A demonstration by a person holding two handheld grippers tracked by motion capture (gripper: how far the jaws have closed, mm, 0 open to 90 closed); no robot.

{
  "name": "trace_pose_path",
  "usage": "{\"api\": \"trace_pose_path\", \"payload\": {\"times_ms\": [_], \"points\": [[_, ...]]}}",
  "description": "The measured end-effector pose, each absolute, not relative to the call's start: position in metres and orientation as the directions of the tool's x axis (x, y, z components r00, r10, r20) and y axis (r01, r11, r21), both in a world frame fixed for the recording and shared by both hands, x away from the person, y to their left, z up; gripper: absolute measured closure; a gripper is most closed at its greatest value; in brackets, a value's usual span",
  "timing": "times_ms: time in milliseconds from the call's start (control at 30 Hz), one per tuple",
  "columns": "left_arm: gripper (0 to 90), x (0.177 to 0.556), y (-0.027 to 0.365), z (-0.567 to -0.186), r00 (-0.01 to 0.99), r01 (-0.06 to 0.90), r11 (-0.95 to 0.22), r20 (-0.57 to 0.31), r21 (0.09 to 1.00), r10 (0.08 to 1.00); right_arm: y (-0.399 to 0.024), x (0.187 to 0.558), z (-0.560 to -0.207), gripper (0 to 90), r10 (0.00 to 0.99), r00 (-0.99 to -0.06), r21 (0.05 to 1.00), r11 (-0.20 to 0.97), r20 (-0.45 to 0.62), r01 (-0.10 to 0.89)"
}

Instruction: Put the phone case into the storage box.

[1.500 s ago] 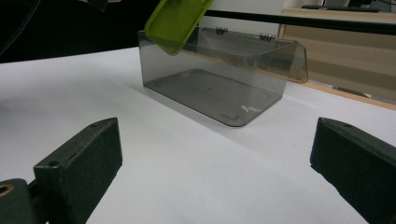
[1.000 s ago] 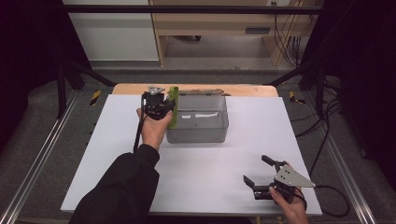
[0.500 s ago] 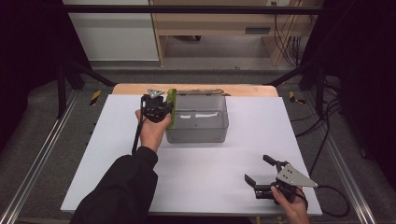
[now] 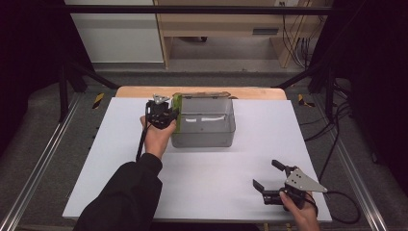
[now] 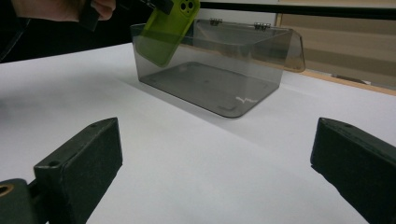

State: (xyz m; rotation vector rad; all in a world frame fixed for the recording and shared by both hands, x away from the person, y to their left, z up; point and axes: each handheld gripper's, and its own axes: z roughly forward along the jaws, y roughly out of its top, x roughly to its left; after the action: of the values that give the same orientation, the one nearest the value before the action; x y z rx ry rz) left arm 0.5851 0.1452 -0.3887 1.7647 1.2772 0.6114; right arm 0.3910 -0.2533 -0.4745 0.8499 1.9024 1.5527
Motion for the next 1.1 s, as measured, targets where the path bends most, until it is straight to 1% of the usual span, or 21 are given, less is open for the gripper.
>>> {"api": "trace_pose_path", "payload": {"times_ms": [400, 800, 1100], "points": [[78.9, 0.5872, 0.1416, -0.3933, 0.361, 0.542, -0.126, -0.094, 0.831, 0.928, -0.252, 0.3909, -0.475, 2.3, 0.75, -0.661, 0.978, 0.147, -0.014, 0.146], [78.9, 0.5892, 0.1434, -0.3943, 0.345, 0.576, -0.083, -0.151, 0.813, 0.926, -0.2528, 0.3899, -0.475, 2.3, 0.752, -0.659, 0.978, 0.148, -0.014, 0.148], [78.8, 0.5892, 0.1422, -0.3949, 0.343, 0.584, -0.081, -0.155, 0.808, 0.926, -0.2524, 0.3901, -0.4756, 2.4, 0.75, -0.661, 0.976, 0.156, -0.019, 0.149]]}}
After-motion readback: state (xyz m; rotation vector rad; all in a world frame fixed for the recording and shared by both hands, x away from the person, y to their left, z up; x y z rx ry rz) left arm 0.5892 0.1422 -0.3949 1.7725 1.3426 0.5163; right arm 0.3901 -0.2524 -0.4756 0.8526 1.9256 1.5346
